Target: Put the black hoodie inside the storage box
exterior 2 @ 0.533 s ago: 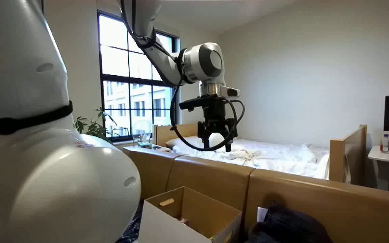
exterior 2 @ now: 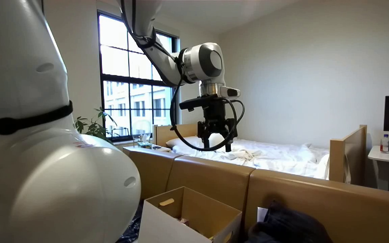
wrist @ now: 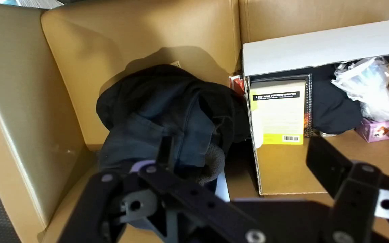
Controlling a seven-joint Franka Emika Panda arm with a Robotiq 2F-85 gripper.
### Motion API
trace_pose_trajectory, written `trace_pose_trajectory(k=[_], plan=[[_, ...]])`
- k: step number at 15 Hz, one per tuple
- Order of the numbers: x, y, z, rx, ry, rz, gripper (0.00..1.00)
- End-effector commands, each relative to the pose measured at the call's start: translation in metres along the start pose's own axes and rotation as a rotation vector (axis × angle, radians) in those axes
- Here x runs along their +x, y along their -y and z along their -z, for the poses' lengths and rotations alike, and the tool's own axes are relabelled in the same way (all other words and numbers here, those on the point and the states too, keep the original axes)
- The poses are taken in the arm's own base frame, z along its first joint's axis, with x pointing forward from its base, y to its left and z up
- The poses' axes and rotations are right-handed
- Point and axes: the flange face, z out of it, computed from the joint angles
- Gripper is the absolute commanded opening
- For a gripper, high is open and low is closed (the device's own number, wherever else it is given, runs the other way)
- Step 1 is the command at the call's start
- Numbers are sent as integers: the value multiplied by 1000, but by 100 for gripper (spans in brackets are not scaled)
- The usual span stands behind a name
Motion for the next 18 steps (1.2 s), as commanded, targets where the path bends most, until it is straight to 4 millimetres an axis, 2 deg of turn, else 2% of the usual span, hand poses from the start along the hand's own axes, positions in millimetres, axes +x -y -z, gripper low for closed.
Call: trace_pose_trajectory(k=[1,4,7,11,15,18], plan=[[2,-2,2,16,-5,-9,100],[20,-10,16,68,-131,-44,100],[51,-23,32,141,-277,-89,100],[97,-52,43,186,-359,-140,100],[155,-92,23,190,-317,-218,100],[189,-114,-9,199,-263,-239,100]])
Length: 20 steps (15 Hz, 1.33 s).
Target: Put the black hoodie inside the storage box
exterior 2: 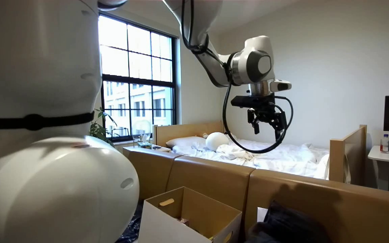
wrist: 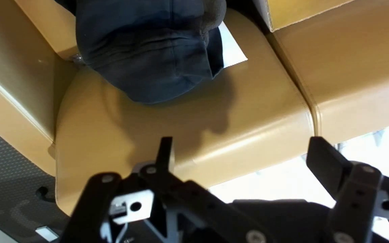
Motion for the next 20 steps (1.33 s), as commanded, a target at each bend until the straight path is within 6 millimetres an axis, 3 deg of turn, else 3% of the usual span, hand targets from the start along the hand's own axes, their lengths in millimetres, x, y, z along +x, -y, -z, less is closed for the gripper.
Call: trace_pose_trajectory(k=[1,6,7,9,14,20], plan=[[35,-19,-46,14,57,-10,100],[34,-34,-106,-24,99,13,100],[31,-31,-97,-28,102,-14,100],[29,-32,-108,-34,116,-14,100],[32,-30,-103,-30,105,-12,100],[56,-45,-186,-59,175,-50,100]])
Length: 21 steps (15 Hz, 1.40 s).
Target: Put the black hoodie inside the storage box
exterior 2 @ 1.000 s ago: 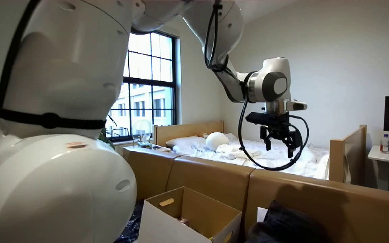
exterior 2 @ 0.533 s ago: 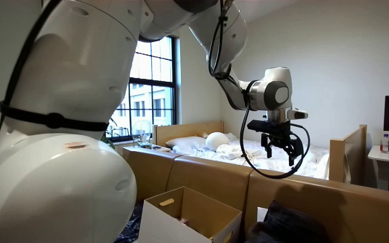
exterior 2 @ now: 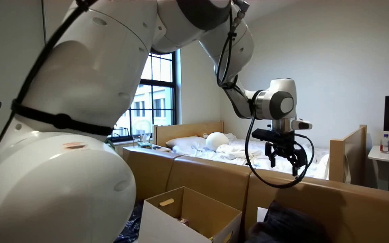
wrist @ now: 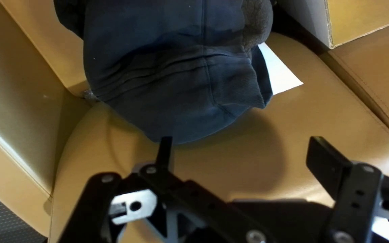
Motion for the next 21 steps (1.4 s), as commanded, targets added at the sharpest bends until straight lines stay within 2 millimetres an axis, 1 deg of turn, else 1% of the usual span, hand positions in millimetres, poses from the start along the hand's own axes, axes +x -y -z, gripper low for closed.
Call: trace_pose_trajectory(k=[1,3,8,10,14,16,19,20,21], plan=[[27,-4,-51,-13,28,-12,100],[35,0,-85,7,40,-4,100],[42,1,-172,-22,93,-4,100],[45,1,-202,-36,96,-9,100],[48,1,-243,-51,113,-8,100],[47,-1,-258,-66,125,-7,100],[46,-3,-273,-86,141,-22,100],[45,-4,-276,-89,156,-28,75],[46,-5,-277,-96,163,-31,74]])
